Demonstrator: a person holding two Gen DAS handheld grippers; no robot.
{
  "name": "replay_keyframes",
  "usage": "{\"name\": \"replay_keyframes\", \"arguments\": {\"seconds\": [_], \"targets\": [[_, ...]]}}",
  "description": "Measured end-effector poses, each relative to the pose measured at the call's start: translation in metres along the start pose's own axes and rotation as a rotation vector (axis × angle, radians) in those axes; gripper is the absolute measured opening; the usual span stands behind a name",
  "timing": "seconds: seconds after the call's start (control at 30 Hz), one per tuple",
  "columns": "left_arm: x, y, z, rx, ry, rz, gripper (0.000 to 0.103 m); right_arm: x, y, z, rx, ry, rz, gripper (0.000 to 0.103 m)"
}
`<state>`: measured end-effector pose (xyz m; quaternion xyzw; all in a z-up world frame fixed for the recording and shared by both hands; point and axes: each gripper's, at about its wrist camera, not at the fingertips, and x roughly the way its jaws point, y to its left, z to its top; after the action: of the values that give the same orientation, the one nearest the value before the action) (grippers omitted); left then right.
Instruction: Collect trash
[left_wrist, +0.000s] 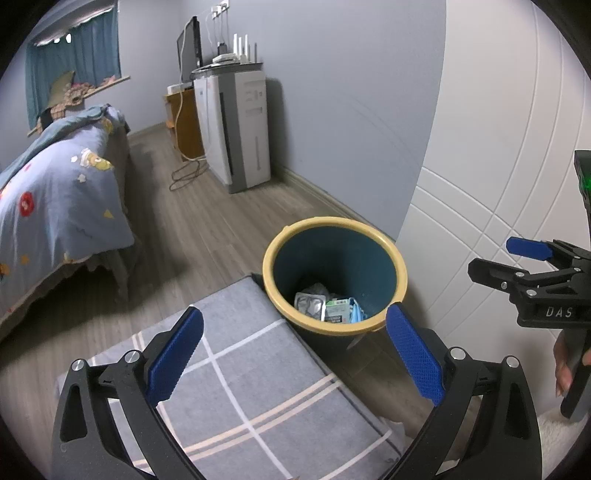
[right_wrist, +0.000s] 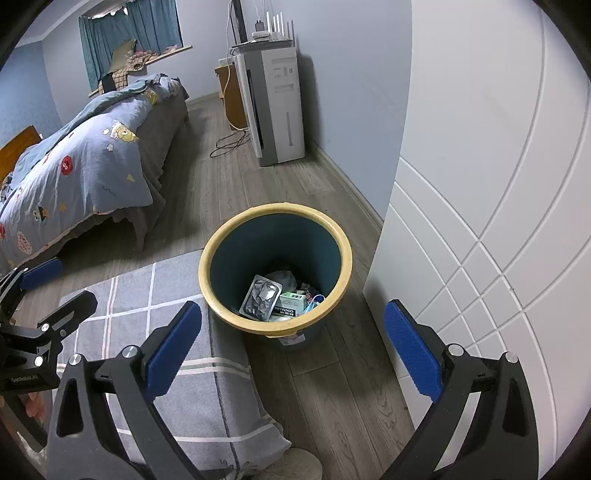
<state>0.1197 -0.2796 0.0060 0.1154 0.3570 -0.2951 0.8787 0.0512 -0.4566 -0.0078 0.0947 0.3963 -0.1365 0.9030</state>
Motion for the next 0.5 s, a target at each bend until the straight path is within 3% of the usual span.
{"name": "replay_keyframes", "arguments": {"seconds": [0.5], "targets": [[0.0034, 0.0011, -0.0035, -0.005, 0.006, -0.003, 0.098, 0.001, 0.0008, -0.0003, 0.0, 0.003, 0.001, 0.097]]}}
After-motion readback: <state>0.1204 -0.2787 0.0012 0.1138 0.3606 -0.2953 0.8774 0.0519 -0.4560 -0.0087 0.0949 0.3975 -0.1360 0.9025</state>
